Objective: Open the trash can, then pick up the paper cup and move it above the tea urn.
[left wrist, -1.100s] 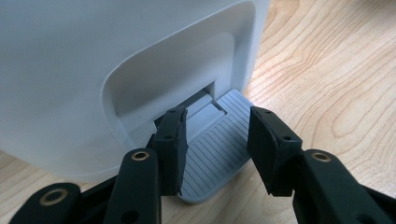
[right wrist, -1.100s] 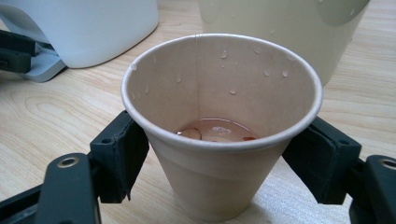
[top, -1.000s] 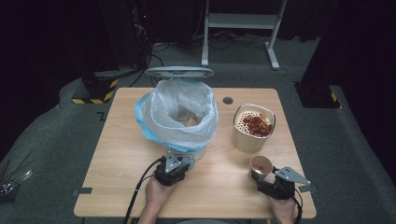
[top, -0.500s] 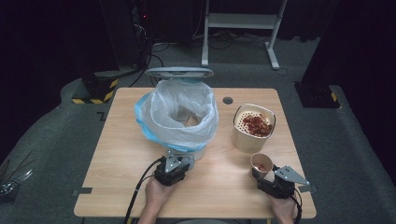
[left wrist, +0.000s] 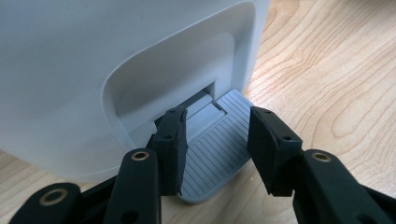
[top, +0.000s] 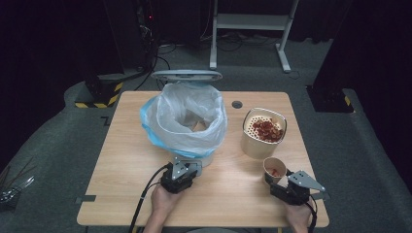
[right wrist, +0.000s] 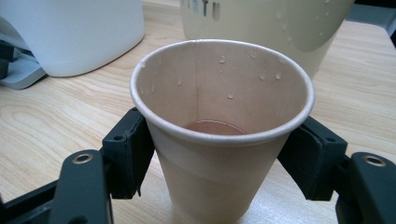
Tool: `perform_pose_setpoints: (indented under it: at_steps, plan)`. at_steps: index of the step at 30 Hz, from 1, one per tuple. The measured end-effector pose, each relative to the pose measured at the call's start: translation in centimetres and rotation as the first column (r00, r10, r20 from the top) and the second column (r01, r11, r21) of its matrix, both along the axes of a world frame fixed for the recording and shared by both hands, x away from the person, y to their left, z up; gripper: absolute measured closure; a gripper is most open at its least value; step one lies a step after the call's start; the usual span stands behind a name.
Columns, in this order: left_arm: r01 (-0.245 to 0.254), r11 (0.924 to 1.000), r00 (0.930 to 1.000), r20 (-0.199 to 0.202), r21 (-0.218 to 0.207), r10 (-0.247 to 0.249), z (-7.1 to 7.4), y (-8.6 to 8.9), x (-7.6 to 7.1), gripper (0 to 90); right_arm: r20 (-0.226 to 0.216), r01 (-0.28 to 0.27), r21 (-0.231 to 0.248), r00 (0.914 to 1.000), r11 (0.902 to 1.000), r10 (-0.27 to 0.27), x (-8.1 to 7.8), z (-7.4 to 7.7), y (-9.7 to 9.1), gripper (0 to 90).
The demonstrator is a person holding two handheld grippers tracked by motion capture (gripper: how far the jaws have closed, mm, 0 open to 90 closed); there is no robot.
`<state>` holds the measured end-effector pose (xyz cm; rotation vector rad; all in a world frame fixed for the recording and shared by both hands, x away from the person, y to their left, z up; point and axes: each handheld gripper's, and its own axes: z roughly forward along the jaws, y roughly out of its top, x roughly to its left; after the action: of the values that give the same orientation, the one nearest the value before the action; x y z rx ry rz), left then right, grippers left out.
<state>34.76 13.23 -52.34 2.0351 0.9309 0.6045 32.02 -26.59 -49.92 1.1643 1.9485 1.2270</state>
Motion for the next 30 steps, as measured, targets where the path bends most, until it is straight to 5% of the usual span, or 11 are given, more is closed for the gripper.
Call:
perform_pose_setpoints:
  at_steps: [30]
  plan:
    - [0.0, 0.9999, 1.0, -0.007, -0.016, -0.001, 0.0, 0.0, 0.0, 57.3, -0.018, 0.004, 0.013, 0.9998, 0.9999, -0.003, 1.2, 2.2, -0.8, 32.4]
